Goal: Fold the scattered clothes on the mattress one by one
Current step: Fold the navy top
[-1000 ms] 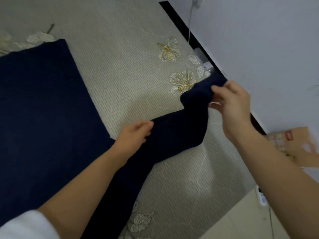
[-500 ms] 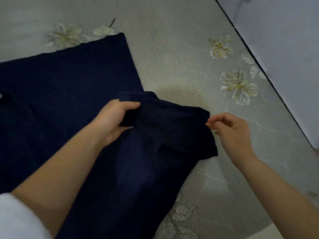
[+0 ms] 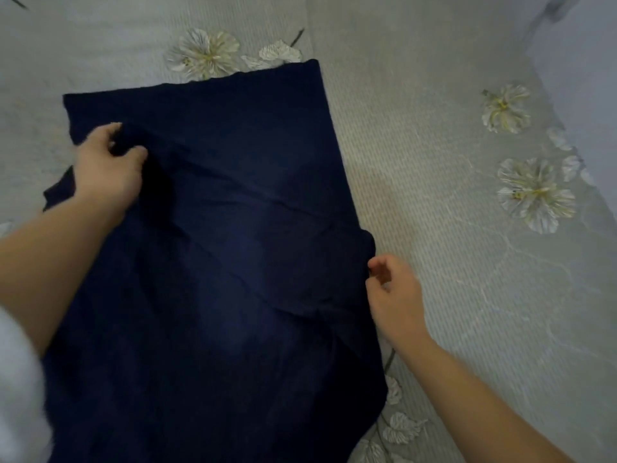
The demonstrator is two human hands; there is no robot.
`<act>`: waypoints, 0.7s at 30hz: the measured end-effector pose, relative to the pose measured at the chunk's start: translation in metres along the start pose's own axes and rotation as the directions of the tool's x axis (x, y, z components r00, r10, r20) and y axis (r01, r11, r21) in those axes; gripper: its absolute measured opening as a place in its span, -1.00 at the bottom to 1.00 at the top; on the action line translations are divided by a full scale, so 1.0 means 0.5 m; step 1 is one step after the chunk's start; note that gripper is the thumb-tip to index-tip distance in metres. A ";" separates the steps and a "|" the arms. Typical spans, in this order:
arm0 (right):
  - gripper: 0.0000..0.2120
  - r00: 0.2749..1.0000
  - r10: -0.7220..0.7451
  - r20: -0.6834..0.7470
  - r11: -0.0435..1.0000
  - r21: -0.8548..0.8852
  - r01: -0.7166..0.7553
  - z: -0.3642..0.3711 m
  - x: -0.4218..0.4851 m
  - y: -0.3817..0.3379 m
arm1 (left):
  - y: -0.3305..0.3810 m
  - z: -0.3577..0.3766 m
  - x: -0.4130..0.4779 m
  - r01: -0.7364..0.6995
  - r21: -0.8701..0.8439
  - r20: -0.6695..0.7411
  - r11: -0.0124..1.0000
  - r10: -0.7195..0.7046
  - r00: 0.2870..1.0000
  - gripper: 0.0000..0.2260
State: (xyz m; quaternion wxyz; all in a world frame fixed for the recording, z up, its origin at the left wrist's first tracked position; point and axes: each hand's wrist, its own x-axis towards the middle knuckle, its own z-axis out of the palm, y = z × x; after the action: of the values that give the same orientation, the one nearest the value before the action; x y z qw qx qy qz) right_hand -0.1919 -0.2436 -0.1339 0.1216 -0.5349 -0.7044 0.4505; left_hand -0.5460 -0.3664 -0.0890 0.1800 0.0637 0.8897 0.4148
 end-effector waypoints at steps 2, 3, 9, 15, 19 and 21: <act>-0.79 1.000 0.019 -0.015 1.000 0.022 -0.019 -0.001 -0.007 0.006 | -0.031 0.021 -0.013 0.071 0.075 0.006 0.995 -0.071 0.997 -0.36; -0.82 0.999 0.035 -0.021 0.998 0.051 -0.034 -0.005 -0.010 0.007 | -0.047 0.033 -0.019 0.126 0.101 -0.015 0.987 -0.125 0.992 -0.30; -0.75 0.948 0.241 0.207 0.960 0.094 -0.264 -0.022 -0.031 0.023 | -0.080 0.082 -0.158 0.004 0.299 -0.047 0.954 0.011 0.999 -0.36; -0.75 0.857 0.197 0.477 0.945 0.142 -0.296 -0.050 -0.079 0.032 | -0.147 0.141 -0.462 -0.500 0.048 0.527 0.864 0.404 0.748 -0.76; -0.88 0.875 0.160 0.457 0.971 0.087 -0.224 -0.074 -0.106 0.051 | -0.162 0.167 -0.589 -0.519 0.042 0.673 0.854 0.360 0.646 -0.73; -0.93 0.890 0.151 0.431 0.979 0.058 -0.194 -0.084 -0.119 0.063 | -0.175 0.181 -0.622 -0.565 0.199 0.717 0.801 0.274 0.641 -0.58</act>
State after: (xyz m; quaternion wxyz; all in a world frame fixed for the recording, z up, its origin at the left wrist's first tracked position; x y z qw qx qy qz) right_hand -0.1208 -0.2730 -0.1158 -0.0486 -0.4778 -0.6402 0.5996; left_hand -0.2208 -0.4399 -0.1259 0.3590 0.4507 0.7921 0.2015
